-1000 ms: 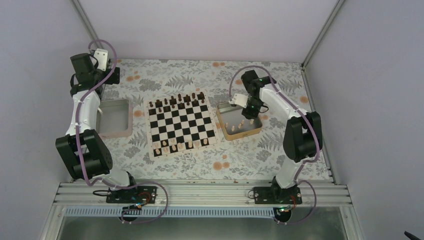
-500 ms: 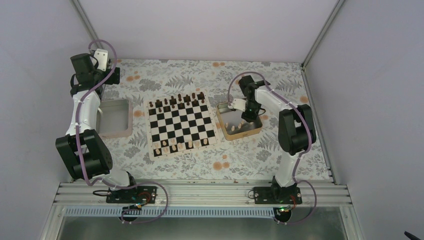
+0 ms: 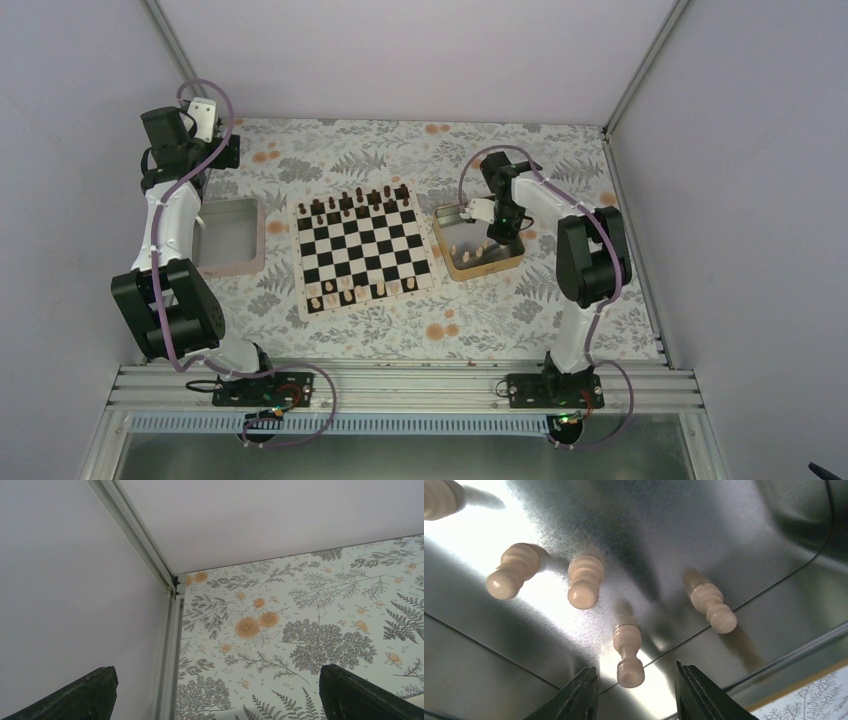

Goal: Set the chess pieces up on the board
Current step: Pick up the chess piece from the storage box.

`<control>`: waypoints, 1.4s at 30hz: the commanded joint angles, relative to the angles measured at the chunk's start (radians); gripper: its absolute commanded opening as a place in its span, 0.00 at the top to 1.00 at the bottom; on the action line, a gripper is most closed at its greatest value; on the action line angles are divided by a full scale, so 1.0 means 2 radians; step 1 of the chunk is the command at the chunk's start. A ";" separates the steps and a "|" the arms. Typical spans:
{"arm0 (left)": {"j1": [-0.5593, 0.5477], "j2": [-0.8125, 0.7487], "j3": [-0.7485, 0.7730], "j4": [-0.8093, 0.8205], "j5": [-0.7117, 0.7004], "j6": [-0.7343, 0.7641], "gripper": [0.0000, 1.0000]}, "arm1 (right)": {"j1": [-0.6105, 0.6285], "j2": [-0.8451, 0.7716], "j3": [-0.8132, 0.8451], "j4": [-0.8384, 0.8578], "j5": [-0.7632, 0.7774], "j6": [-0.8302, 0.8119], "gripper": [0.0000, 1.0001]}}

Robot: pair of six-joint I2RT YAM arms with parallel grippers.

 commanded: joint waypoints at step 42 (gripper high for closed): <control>0.003 -0.021 0.000 0.005 0.005 -0.002 0.00 | 0.159 0.004 0.120 -0.097 -0.008 0.041 0.89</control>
